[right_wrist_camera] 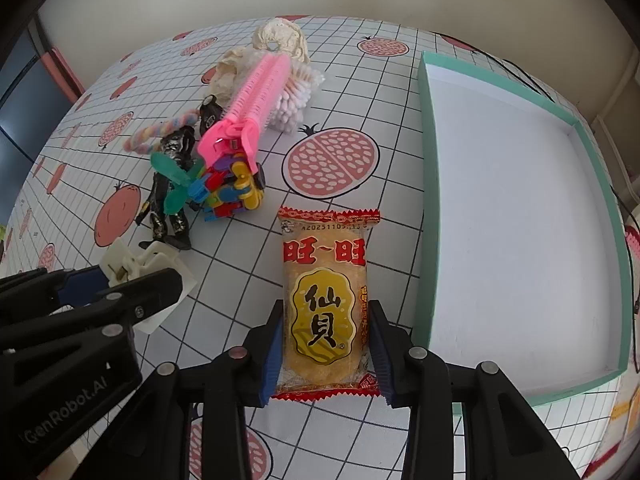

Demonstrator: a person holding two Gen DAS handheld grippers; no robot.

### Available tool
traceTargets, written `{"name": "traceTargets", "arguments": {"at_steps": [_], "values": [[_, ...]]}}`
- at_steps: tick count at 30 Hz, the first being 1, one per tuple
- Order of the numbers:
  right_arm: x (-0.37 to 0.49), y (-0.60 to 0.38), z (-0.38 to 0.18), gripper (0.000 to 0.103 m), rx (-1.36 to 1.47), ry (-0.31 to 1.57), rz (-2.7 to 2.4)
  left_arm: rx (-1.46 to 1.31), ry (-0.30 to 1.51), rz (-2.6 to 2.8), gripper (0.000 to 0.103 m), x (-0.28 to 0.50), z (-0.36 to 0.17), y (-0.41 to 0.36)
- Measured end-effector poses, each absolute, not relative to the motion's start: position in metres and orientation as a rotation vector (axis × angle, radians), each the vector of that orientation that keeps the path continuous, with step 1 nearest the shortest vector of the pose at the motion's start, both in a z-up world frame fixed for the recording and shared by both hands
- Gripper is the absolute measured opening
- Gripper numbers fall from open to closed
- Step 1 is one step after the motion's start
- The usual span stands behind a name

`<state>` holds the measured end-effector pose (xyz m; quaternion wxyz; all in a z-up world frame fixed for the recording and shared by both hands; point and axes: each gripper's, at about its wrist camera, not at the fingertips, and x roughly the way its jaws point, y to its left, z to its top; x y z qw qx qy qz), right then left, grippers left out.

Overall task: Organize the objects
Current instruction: 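Close the left gripper on the white clip while the right gripper grasps the rice cracker packet, then carry the white clip and rice cracker packet over the teal tray with both tools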

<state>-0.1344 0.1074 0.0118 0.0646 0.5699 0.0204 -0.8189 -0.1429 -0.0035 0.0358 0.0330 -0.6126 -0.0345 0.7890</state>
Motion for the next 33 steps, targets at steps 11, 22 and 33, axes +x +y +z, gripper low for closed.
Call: {"name": "traceTargets", "arguments": {"at_steps": [11,22,33], "values": [[-0.136,0.108,0.028,0.04,1.645,0.026,-2.493,-1.821,-0.143,2.445,0.038,-0.132,0.045,-0.003],[-0.125,0.149,0.065,0.04,1.526,-0.098,-2.563,-1.689,-0.256,2.465,0.038,-0.129,0.072,-0.004],[-0.125,0.215,0.098,0.04,1.436,-0.306,-2.703,-1.529,-0.308,2.54,0.038,-0.14,0.112,0.013]]}}
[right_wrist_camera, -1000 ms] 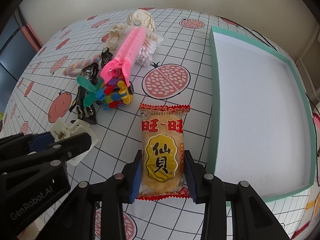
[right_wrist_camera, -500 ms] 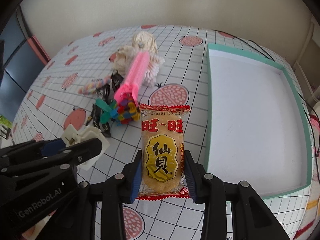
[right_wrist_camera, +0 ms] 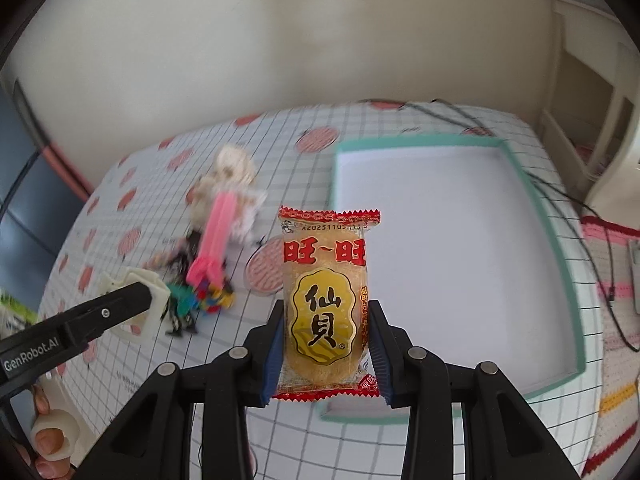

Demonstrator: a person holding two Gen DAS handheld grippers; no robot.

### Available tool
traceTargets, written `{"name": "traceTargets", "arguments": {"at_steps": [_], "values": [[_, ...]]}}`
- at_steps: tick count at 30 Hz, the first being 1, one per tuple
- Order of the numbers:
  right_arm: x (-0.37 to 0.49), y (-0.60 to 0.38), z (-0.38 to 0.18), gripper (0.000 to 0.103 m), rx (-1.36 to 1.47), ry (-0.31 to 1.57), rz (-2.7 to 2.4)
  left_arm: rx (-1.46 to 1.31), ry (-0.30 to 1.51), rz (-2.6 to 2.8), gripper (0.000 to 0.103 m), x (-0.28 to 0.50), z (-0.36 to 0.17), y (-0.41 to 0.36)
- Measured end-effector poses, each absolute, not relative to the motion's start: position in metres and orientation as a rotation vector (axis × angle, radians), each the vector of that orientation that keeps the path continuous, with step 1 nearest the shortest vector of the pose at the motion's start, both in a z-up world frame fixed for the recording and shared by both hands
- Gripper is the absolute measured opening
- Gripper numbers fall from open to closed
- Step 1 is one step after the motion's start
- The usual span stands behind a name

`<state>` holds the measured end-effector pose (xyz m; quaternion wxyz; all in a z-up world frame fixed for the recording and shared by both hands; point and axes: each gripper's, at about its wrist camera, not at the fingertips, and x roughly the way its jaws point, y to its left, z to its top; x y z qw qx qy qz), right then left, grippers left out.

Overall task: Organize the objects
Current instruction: 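Carry the white clip and rice cracker packet over the teal tray with both tools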

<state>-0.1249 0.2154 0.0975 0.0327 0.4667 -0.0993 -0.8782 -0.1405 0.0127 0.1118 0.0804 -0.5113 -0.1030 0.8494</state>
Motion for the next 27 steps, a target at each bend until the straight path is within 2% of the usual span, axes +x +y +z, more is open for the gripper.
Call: {"name": "traceTargets", "arguments": {"at_steps": [6,12,24,27], "values": [[-0.136,0.244,0.117,0.04,1.374,-0.377,-2.803,-1.44,-0.29,2.54,0.038,-0.159,0.133,0.046],[-0.156,0.273,0.119,0.04,1.346,-0.433,-2.855,-1.395,-0.257,2.519,0.038,-0.185,0.131,0.086],[-0.2,0.322,0.088,0.04,1.413,-0.362,-2.919,-1.424,-0.26,2.432,0.038,-0.241,0.083,0.142],[-0.21,0.332,0.078,0.04,1.436,-0.394,-2.897,-1.429,-0.235,2.429,0.038,-0.252,0.073,0.153]]}}
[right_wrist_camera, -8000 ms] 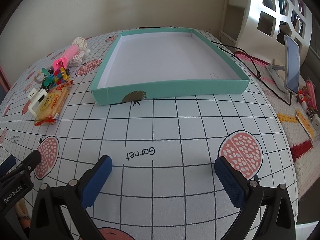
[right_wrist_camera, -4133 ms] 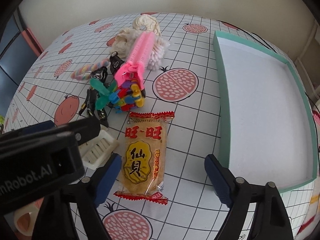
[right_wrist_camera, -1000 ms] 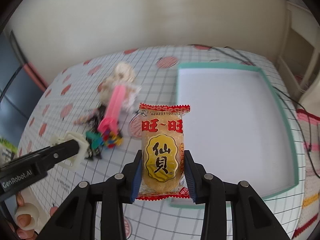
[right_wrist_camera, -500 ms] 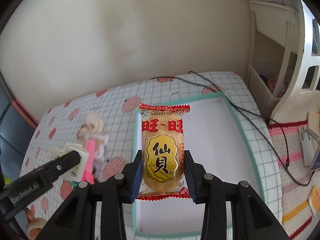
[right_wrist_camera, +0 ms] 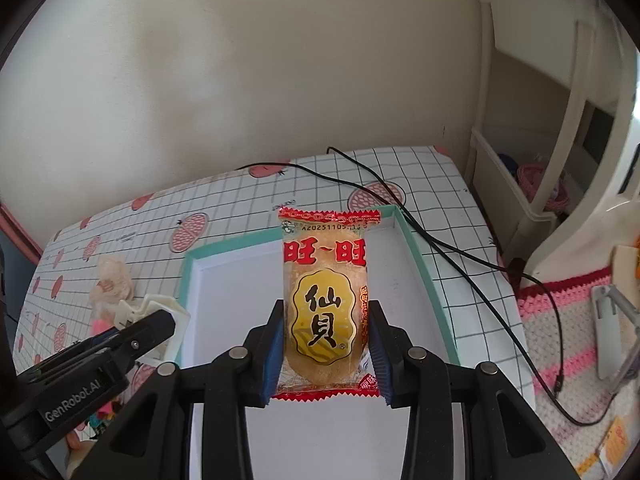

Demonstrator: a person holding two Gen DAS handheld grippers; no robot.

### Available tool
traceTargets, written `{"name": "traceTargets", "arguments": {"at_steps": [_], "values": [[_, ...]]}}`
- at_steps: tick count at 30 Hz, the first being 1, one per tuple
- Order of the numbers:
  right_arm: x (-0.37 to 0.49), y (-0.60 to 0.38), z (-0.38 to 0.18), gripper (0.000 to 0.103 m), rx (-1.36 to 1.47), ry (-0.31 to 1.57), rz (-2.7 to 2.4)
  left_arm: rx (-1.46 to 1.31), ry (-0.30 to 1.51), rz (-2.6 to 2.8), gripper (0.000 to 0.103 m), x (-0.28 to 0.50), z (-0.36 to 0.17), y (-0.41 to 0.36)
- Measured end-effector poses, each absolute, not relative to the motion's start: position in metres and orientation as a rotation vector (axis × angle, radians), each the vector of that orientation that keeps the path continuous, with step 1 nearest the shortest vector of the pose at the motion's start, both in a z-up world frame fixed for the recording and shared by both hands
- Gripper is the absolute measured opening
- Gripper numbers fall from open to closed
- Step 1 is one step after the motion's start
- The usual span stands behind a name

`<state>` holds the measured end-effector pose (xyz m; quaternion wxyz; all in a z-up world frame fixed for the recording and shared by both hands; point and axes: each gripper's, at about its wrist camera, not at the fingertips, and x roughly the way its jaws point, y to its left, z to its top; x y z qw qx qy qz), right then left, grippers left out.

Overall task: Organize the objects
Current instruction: 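Carry the white clip and rice cracker packet over the teal tray with both tools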

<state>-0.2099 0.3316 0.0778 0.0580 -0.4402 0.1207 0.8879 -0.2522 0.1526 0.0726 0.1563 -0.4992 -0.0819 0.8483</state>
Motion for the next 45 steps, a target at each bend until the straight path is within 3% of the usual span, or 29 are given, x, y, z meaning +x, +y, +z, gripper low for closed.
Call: {"name": "traceTargets", "arguments": {"at_steps": [15,19,41,45], "values": [[-0.25,0.348,0.038,0.04,-1.447,0.323,2.671,-1.545,-0.225,2.389,0.038,-0.291,0.03,0.181],[-0.255,0.35,0.031,0.04,-1.484,0.325,2.646,-1.555,-0.207,2.403,0.033,-0.295,0.024,0.184],[-0.258,0.343,0.023,0.042,-1.523,0.294,2.636,-1.564,-0.123,2.461,0.033,-0.295,0.026,0.189],[-0.254,0.342,0.03,0.049,-1.503,0.285,2.655,-1.558,-0.106,2.472,0.033,-0.291,0.031,0.19]]}}
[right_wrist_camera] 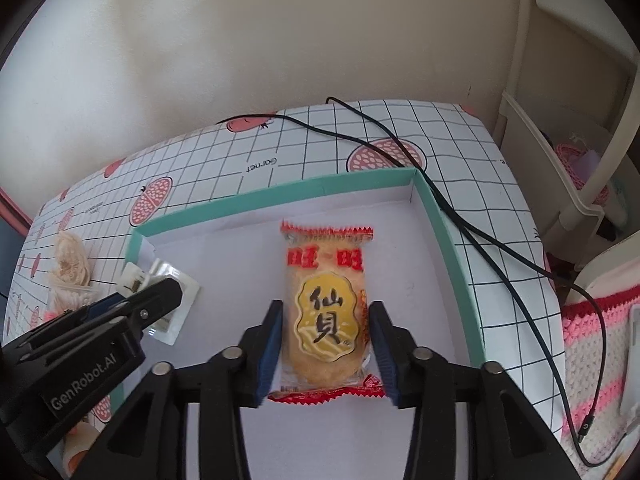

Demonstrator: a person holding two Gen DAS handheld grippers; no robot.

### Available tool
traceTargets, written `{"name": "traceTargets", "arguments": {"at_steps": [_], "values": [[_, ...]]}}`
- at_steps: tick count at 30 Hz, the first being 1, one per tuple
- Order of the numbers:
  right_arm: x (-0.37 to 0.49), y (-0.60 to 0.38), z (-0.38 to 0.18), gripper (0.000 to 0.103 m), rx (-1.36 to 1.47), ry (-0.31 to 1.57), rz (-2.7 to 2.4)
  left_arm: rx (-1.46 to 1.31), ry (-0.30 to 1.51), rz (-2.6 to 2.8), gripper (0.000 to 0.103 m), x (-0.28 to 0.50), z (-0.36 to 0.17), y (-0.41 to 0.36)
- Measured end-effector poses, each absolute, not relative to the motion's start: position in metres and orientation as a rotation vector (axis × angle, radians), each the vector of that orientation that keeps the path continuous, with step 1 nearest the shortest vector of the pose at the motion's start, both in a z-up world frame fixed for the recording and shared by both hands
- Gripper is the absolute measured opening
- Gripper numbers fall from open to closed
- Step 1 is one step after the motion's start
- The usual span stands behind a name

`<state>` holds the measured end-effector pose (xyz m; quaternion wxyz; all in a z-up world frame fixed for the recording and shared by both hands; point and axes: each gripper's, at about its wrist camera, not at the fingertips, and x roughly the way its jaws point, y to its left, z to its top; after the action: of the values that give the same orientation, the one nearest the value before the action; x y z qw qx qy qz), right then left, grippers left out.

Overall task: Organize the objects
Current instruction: 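Carry the white clip and rice cracker packet over the teal tray with both tools, then open both grippers to drop the clip and packet into the tray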

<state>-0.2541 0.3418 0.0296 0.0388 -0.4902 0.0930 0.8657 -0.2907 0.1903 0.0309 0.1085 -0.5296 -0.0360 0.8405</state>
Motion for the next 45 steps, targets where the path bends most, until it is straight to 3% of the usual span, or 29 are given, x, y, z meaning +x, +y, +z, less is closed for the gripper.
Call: {"name": "traceTargets", "arguments": {"at_steps": [13,16,19,23,25,30,32,39,45], "values": [[-0.236,0.341,0.064,0.051,-1.438,0.27,2.712,-1.483,-0.099,2.54,0.035,-0.273,0.063,0.185],[-0.233,0.343,0.067,0.051,-1.431,0.269,2.714,-1.464,-0.075,2.56,0.046,-0.27,0.068,0.185],[-0.231,0.345,0.066,0.052,-1.423,0.27,2.709,-1.459,-0.058,2.58,0.048,-0.267,0.069,0.184],[-0.229,0.347,0.063,0.061,-1.426,0.259,2.708,-1.465,-0.054,2.614,0.052,-0.266,0.067,0.179],[-0.228,0.347,0.062,0.065,-1.421,0.236,2.71,-1.457,-0.063,2.634,0.064,-0.266,0.066,0.175],[-0.227,0.347,0.058,0.08,-1.414,0.217,2.715,-1.441,-0.071,2.689,0.079,-0.265,0.064,0.165],[-0.228,0.345,0.057,0.085,-1.418,0.203,2.719,-1.424,-0.072,2.72,0.091,-0.264,0.063,0.161],[-0.23,0.34,0.054,0.103,-1.407,0.174,2.725,-1.424,-0.061,2.772,0.103,-0.267,0.059,0.152],[-0.232,0.344,0.052,0.103,-1.395,0.194,2.707,-1.419,-0.081,2.779,0.103,-0.271,0.054,0.148]]}}
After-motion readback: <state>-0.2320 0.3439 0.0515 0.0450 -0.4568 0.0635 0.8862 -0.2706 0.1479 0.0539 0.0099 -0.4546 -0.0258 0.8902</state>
